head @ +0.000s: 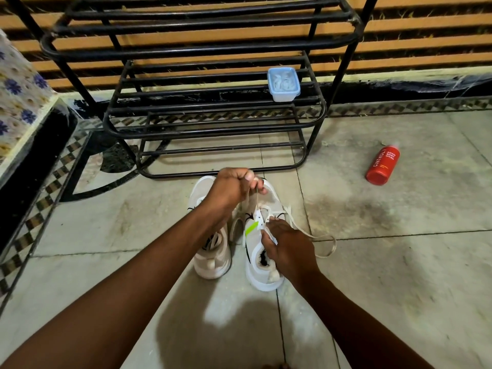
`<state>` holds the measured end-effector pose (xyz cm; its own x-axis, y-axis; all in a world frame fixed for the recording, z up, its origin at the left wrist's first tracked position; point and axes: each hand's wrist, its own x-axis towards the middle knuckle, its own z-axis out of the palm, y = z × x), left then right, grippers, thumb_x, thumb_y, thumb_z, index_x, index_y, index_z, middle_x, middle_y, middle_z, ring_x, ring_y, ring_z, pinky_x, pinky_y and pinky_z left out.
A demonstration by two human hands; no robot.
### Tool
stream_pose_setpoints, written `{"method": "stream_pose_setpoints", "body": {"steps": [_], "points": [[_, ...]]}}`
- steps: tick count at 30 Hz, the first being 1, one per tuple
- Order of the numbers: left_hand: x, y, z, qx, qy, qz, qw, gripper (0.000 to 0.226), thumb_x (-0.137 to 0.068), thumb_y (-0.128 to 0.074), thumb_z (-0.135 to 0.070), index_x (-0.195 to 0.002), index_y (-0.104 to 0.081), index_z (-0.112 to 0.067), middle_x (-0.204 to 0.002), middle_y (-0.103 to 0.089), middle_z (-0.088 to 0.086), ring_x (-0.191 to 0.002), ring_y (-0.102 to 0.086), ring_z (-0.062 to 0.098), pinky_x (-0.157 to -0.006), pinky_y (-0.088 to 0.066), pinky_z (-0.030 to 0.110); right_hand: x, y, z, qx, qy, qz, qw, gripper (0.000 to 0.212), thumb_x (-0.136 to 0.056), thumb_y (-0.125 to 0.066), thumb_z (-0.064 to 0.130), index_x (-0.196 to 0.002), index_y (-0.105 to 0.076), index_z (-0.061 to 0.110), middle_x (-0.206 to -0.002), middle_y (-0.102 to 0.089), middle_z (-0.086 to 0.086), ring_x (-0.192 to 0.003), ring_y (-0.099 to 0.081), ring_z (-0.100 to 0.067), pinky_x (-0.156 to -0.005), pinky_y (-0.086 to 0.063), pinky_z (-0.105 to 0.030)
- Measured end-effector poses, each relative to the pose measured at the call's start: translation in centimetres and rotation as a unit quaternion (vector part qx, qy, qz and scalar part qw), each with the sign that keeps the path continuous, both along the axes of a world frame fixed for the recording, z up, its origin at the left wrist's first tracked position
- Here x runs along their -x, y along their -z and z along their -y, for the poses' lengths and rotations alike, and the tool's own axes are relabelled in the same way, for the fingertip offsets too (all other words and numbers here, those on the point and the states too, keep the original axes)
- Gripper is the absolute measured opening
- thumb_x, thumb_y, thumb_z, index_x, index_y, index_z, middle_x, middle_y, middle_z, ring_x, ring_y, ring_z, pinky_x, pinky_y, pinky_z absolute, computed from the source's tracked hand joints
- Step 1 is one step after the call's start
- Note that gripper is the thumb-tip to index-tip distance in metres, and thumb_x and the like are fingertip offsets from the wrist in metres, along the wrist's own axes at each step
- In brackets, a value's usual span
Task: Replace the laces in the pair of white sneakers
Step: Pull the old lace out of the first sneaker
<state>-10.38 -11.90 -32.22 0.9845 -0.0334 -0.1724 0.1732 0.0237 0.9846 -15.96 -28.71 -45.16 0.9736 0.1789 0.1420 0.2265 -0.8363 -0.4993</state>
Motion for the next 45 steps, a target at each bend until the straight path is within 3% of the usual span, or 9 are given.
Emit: {"method": "stream_pose_setpoints", "body": {"steps": [7, 12, 16, 21, 28, 35, 38, 43, 45], "points": [[-0.3, -6.5, 1.4, 0.175, 0.08, 0.072, 0.979, 0.035, -0.104, -0.043, -0.003, -0.073, -0.059, -0.007, -0.08, -0.06, 0.008, -0.063, -0.046, 0.016, -0.061, -0.036, 0.03, 0.2, -0.3, 0.0, 0.0, 0.007, 0.005, 1.0, 0.046, -0.093, -0.048, 0.051, -0.118, -0.072, 0.021, -0.122, -0.072, 0.005, -0.108, -0.07, -0.019, -0.084, -0.056, -0.034], [-1.2, -1.3, 1.5, -0.166, 0.065, 0.082, 0.981, 0.019, -0.099, -0.069, -0.017, -0.09, -0.076, -0.001, -0.08, -0.075, -0.008, -0.063, -0.061, 0.005, -0.061, -0.047, 0.024, 0.0, -0.6, -0.5, 0.024, -0.001, -0.038, 0.999, 0.058, -0.092, -0.033, 0.061, -0.122, -0.068, 0.026, -0.127, -0.068, 0.007, -0.11, -0.068, -0.019, -0.084, -0.056, -0.04], [-0.7, 3.5, 0.2, -0.428, 0.107, 0.112, 0.89, 0.016, -0.095, -0.067, -0.011, -0.105, -0.078, -0.013, -0.102, -0.075, 0.005, -0.094, -0.07, 0.02, -0.081, -0.056, 0.036, 0.1, -0.8, -0.4, 0.026, 0.0, -0.037, 0.999, 0.055, -0.093, -0.034, 0.06, -0.123, -0.067, 0.027, -0.124, -0.069, 0.007, -0.108, -0.068, -0.018, -0.082, -0.056, -0.037], [0.2, 5.3, -0.5, -0.662, 0.19, 0.11, 0.716, 0.04, -0.095, -0.063, -0.021, -0.135, -0.062, -0.02, -0.127, -0.061, 0.008, -0.125, -0.05, 0.03, -0.091, -0.051, 0.039, 0.2, -1.1, -0.5, 0.022, 0.0, -0.033, 0.999, 0.055, -0.093, -0.037, 0.058, -0.122, -0.069, 0.024, -0.123, -0.07, 0.006, -0.11, -0.068, -0.018, -0.084, -0.057, -0.037], [0.1, 4.8, 0.0, -0.728, 0.219, 0.133, 0.637, 0.023, -0.088, -0.062, -0.014, -0.108, -0.072, -0.02, -0.111, -0.063, 0.0, -0.117, -0.051, 0.027, -0.084, -0.045, 0.037, 0.2, -1.6, -0.4, 0.035, -0.003, -0.048, 0.998, 0.049, -0.095, -0.038, 0.056, -0.118, -0.068, 0.024, -0.116, -0.071, 0.005, -0.105, -0.067, -0.018, -0.081, -0.057, -0.038], [-0.1, 4.1, -0.8, -0.652, 0.076, 0.256, 0.71, 0.013, -0.084, -0.067, -0.02, -0.091, -0.077, -0.024, -0.091, -0.062, -0.008, -0.1, -0.051, 0.022, -0.074, -0.022, 0.035, 0.2, -2.1, 0.0, 0.027, -0.001, -0.037, 0.999, 0.04, -0.097, -0.049, 0.049, -0.118, -0.07, 0.022, -0.119, -0.071, 0.004, -0.11, -0.065, -0.018, -0.085, -0.051, -0.031], [-0.1, 2.5, -1.1, -0.554, -0.007, 0.316, 0.77, 0.023, -0.072, -0.068, -0.006, -0.087, -0.075, -0.023, -0.086, -0.059, -0.009, -0.086, -0.055, 0.023, -0.072, -0.033, 0.034, 0.2, -2.4, 0.2, 0.02, 0.004, -0.046, 0.999, 0.039, -0.097, -0.05, 0.048, -0.118, -0.07, 0.022, -0.123, -0.069, 0.005, -0.115, -0.063, -0.016, -0.086, -0.051, -0.032], [-0.2, -3.3, 0.0, -0.337, -0.16, 0.356, 0.857, 0.02, -0.096, -0.062, 0.004, -0.086, -0.076, -0.004, -0.084, -0.057, 0.0, -0.077, -0.058, 0.009, -0.067, -0.046, 0.024, 0.2, -2.3, 0.1, 0.009, 0.002, -0.062, 0.998, 0.052, -0.095, -0.038, 0.055, -0.125, -0.068, 0.024, -0.133, -0.065, 0.008, -0.125, -0.058, -0.012, -0.094, -0.05, -0.031], [-0.5, -4.6, 0.6, -0.223, -0.161, 0.343, 0.898, 0.021, -0.102, -0.061, -0.004, -0.085, -0.072, 0.001, -0.088, -0.054, 0.001, -0.078, -0.065, 0.016, -0.07, -0.059, 0.033, 0.3, -2.4, 0.1, 0.012, -0.002, -0.061, 0.998, 0.055, -0.094, -0.037, 0.055, -0.127, -0.068, 0.024, -0.136, -0.064, 0.008, -0.128, -0.056, -0.012, -0.097, -0.049, -0.031]]}}
